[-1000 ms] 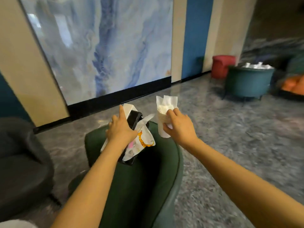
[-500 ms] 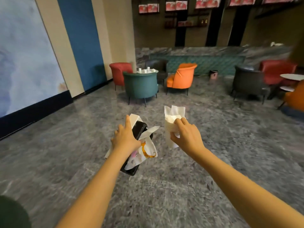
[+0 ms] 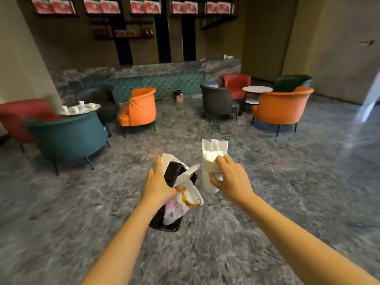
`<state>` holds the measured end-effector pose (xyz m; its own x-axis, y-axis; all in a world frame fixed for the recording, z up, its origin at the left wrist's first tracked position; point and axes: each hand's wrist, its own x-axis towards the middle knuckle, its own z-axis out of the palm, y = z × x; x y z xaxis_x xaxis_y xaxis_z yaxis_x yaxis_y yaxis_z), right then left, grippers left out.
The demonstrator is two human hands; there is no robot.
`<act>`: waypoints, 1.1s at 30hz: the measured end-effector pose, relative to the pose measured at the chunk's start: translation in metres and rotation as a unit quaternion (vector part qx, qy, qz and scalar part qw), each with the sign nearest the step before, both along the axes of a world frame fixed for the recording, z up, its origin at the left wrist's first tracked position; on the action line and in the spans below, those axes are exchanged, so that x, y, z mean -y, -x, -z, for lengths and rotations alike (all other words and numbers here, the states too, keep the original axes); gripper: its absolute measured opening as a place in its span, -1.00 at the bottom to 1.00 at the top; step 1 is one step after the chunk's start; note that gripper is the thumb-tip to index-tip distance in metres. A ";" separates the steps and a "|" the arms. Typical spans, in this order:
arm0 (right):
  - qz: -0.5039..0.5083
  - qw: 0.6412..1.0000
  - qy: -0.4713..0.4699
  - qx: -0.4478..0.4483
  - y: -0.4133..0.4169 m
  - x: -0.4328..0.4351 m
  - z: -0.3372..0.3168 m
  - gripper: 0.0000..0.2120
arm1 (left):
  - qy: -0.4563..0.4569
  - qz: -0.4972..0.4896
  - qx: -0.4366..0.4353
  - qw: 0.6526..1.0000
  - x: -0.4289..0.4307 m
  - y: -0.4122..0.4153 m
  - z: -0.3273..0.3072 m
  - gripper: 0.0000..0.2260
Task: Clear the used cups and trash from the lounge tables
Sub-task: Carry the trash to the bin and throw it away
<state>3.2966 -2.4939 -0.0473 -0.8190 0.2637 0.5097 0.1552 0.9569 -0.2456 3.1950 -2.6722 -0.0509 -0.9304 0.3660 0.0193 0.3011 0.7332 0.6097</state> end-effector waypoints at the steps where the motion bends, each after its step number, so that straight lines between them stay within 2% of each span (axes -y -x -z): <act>1: 0.009 1.000 0.002 -0.003 0.021 -0.018 0.004 -0.76 | -0.020 0.015 0.014 1.000 -0.019 0.025 0.005 -0.01; 7: 0.033 0.999 0.012 -0.020 0.181 -0.133 0.024 -0.77 | -0.075 0.069 0.030 0.994 -0.133 0.191 0.034 -0.06; 15: 0.018 0.999 0.024 -0.016 0.423 -0.274 -0.004 -0.78 | -0.122 0.053 0.036 0.990 -0.258 0.415 0.026 -0.06; 23: -0.001 0.999 0.033 -0.024 0.663 -0.403 0.019 -0.76 | -0.191 0.062 0.033 0.979 -0.377 0.650 0.053 -0.17; 28: 0.023 0.999 0.035 -0.002 0.813 -0.502 0.013 -0.75 | -0.229 0.095 0.054 0.967 -0.472 0.804 0.044 -0.22; 31: 0.041 0.998 0.038 -0.001 0.890 -0.561 0.008 -0.75 | -0.244 0.105 0.063 0.962 -0.531 0.891 0.039 -0.32; 33: 0.051 0.998 0.038 -0.002 0.939 -0.602 0.011 -0.76 | -0.247 0.109 0.083 0.959 -0.571 0.947 0.043 -0.29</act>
<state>2.3571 -1.8915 -0.0580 -0.7834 0.3843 0.4884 0.2505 0.9145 -0.3178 2.2482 -2.1009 -0.0938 -0.8380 0.5366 0.0995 0.2834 0.2721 0.9196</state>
